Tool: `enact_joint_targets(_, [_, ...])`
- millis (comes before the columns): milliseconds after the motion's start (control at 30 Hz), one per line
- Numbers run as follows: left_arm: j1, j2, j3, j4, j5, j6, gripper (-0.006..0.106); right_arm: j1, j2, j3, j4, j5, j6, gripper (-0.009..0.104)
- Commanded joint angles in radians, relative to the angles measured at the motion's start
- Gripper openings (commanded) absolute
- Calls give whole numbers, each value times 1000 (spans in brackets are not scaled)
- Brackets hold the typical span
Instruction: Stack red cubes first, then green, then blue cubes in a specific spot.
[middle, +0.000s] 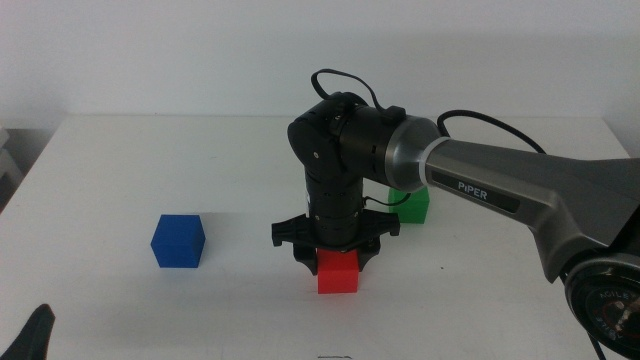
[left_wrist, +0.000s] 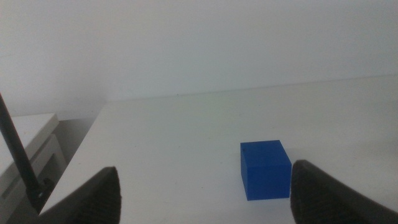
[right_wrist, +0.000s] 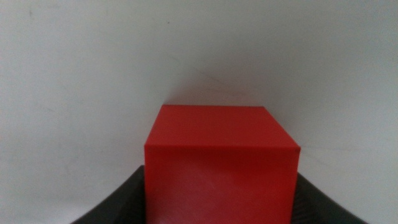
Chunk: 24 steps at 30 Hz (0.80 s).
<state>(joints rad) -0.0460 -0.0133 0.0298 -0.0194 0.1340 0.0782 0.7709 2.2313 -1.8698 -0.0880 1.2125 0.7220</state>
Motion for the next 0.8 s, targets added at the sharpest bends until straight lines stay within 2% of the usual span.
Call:
enact_joint_targets(0, [-2,-20,-3,-9,-84,-7,94,1,-49,-27,-27,-27,16,-1])
enact_joint_targets(167, [-2,-20,-3,-9,-84,-7,94,1,-49,-27,-28,-52,43,1])
enact_joint_targets(333, [-2,-20,-3,-9,-84,-6,94,1,-49,-27,-30,-53,42,8])
enact_joint_targets(433, [-2,-20,-3,-9,-84,-6,94,1,-49,-27,-27,-53,49,20])
enact_joint_targets(467, [-2,-20,-3,-9,-84,-6,94,1,-49,-27,-31,-53,49,51])
enact_joint_targets(633, [-2,-20,-3,-9,-84,-6,94,12,-77,-28,-46,-52,19,70])
enact_joint_targets(767, [-2,-20,-3,-9,-84,-6,94,9,-161,-28,-64,-44,-46,72])
